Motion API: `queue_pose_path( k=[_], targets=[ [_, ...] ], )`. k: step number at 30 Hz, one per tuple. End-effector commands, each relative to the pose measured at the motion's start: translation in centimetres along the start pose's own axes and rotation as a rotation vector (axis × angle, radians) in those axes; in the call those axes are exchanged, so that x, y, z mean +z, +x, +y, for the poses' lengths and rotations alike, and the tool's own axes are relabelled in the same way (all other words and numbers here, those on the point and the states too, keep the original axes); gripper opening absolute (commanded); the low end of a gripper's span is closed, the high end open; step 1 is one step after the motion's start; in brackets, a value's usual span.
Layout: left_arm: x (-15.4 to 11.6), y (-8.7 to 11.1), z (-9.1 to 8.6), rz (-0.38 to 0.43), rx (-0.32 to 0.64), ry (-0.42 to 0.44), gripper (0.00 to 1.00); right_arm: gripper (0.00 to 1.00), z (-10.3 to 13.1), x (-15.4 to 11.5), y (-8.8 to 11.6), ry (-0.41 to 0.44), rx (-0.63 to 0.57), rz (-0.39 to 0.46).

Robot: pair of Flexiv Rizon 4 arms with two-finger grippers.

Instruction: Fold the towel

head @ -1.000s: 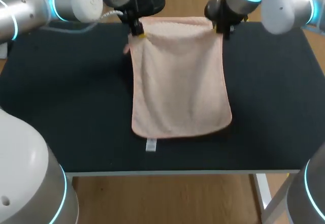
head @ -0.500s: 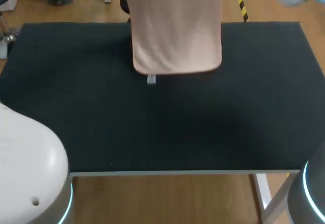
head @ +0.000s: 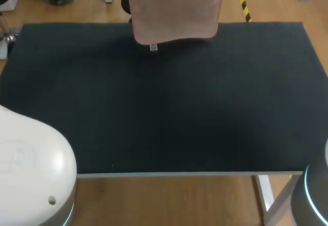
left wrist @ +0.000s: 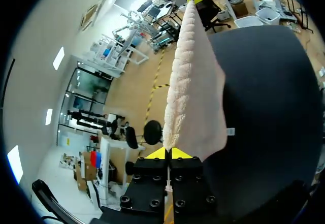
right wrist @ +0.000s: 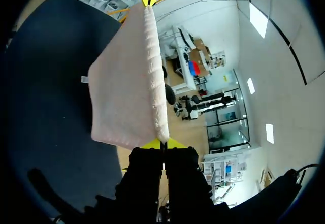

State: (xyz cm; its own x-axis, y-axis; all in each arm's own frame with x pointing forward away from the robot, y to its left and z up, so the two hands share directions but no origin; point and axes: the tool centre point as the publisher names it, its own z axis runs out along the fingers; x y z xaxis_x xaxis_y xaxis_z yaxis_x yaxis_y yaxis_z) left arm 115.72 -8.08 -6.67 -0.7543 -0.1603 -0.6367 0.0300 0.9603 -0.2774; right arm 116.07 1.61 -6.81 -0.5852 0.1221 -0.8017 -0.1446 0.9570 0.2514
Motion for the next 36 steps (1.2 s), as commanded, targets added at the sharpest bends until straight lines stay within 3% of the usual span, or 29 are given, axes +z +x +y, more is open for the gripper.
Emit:
queue_pose_path(
  k=[1, 3, 6, 12, 16, 21, 28, 36],
  targets=[
    [-2.9, 4.6, 0.8, 0.047, 0.005, 0.008, 0.0, 0.0, -0.5, -2.2, 3.8, 0.01, -0.001, 0.061],
    [-3.0, 6.9, 1.0, 0.128, -0.027, 0.02, 0.0, 0.0, -0.7, -2.7, 6.0, 0.02, 0.006, 0.108],
    [-3.7, 10.2, 1.1, 0.181, -0.042, 0.03, 0.0, 0.0, -1.1, -4.0, 8.4, 0.027, 0.029, 0.162],
    [-6.2, 15.5, 1.0, 0.284, -0.103, 0.062, 0.0, 0.0, -0.8, -7.0, 11.9, 0.016, 0.041, 0.24],
    [-6.6, 18.6, 1.2, 0.356, -0.126, 0.063, 0.0, 0.0, -0.6, -7.3, 14.3, 0.012, 0.042, 0.288],
    [-3.7, 21.9, 2.1, 0.466, -0.161, 0.006, 0.0, 0.0, -1.4, -5.4, 18.4, 0.07, 0.029, 0.382],
    [2.0, 25.0, 3.9, 0.563, -0.225, -0.061, 0.0, 0.0, -3.5, -1.7, 24.1, 0.166, 0.027, 0.453],
    [7.0, 26.3, 5.1, 0.603, -0.207, -0.13, 0.0, 0.0, -5.0, 2.6, 26.4, 0.203, 0.069, 0.471]
  ],
)
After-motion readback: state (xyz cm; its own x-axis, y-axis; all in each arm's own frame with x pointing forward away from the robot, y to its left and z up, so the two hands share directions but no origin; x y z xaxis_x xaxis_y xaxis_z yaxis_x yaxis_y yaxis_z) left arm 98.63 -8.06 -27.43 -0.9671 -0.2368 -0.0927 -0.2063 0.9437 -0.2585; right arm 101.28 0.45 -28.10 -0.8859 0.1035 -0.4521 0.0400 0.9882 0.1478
